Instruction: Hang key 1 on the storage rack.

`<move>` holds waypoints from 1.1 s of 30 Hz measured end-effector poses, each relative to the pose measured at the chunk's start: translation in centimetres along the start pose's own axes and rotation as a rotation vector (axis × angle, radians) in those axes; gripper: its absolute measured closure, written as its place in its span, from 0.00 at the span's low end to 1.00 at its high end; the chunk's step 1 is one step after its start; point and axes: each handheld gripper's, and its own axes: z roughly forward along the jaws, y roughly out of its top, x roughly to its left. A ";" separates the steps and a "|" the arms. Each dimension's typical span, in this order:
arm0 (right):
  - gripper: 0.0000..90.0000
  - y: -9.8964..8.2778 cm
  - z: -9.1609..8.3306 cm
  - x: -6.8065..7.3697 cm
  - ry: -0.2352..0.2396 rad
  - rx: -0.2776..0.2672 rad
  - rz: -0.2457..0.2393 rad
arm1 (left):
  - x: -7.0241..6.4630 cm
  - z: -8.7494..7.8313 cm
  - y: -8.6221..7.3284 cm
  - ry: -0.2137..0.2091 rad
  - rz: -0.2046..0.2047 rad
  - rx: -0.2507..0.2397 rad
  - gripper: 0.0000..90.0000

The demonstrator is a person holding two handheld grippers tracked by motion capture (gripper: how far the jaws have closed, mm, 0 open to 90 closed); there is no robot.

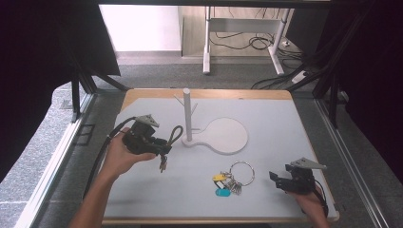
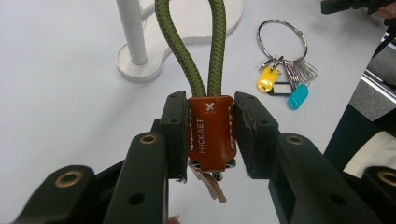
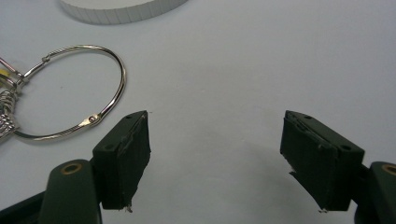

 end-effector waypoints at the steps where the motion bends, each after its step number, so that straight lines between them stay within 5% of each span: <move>1: 0.28 0.0 0.0 0.0 0.000 0.000 0.000 | 0.1 0.0 0.1 0.000 0.003 0.003 0.74; 13: 0.28 0.0 0.1 0.0 0.004 0.006 -0.003 | 1.3 -0.8 1.7 0.014 0.015 0.041 0.74; 33: 0.28 -0.1 0.3 0.0 0.008 0.020 -0.013 | 3.2 -2.1 3.6 0.005 0.001 0.027 0.74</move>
